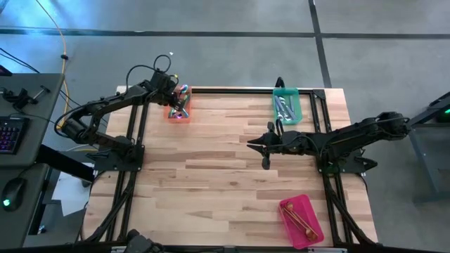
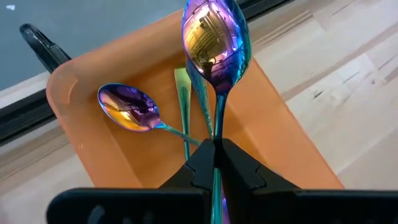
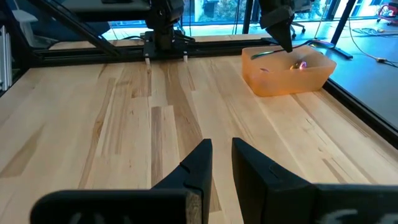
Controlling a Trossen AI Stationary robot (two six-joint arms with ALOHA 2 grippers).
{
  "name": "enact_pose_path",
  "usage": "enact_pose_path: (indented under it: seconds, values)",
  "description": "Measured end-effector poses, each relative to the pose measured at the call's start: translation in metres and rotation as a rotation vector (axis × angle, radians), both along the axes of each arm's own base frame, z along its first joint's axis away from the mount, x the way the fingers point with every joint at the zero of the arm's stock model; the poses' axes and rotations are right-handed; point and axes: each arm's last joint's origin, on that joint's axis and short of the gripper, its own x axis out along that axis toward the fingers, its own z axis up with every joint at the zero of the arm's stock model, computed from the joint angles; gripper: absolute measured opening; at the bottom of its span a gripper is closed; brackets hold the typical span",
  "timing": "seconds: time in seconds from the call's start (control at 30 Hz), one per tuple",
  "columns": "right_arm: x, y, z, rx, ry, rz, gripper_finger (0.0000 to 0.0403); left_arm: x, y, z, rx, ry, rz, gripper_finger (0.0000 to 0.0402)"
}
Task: Sort silverware by color (type)
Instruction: Put the blue spoon into the orange bin, then return to Home Position
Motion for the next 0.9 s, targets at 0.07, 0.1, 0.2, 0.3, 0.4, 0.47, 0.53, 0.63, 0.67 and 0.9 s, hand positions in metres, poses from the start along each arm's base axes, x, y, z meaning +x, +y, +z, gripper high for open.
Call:
enact_pose_path:
  seconds: [0.07,0.1,0.2,0.3,0.4,0.47,0.53,0.63,0.67,0.9]
  values:
    - [0.000,0.000,0.000,0.000,0.002,0.000,0.0044,0.000,0.000,0.000,-0.003,0.002,0.000,0.0007]
    - [0.000,0.000,0.000,0.000,0.001,0.000,0.0044,0.000,0.000,0.000,-0.005,0.004,0.000,0.0007]
    - [0.000,0.000,0.000,-0.016,0.004,0.005,0.0044,0.000,-0.001,-0.001,-0.011,0.007,-0.001,0.0007]
    - [0.000,0.000,0.000,-0.039,0.007,0.012,0.0044,0.001,-0.002,-0.001,-0.009,0.006,-0.007,0.0014]
    - [0.001,0.001,0.002,-0.064,-0.011,0.052,0.0044,0.003,-0.003,-0.001,-0.005,0.010,-0.020,0.0030]
    - [0.001,0.002,0.004,-0.079,-0.024,0.084,0.0042,0.004,-0.004,0.000,0.001,0.014,-0.028,0.0044]
    - [0.002,0.002,0.005,-0.092,-0.034,0.101,0.0038,0.006,-0.005,0.000,0.008,0.022,-0.046,0.0059]
    - [0.002,0.002,0.005,-0.119,-0.031,0.109,0.0022,0.009,-0.007,0.000,0.031,0.041,-0.069,0.0076]
    - [0.002,0.002,0.005,-0.134,-0.029,0.114,0.0014,0.010,-0.008,0.000,0.045,0.055,-0.076,0.0078]
    - [0.001,0.002,0.002,-0.179,0.003,0.130,0.0001,0.030,-0.027,0.023,0.169,-0.047,-0.193,0.0030]
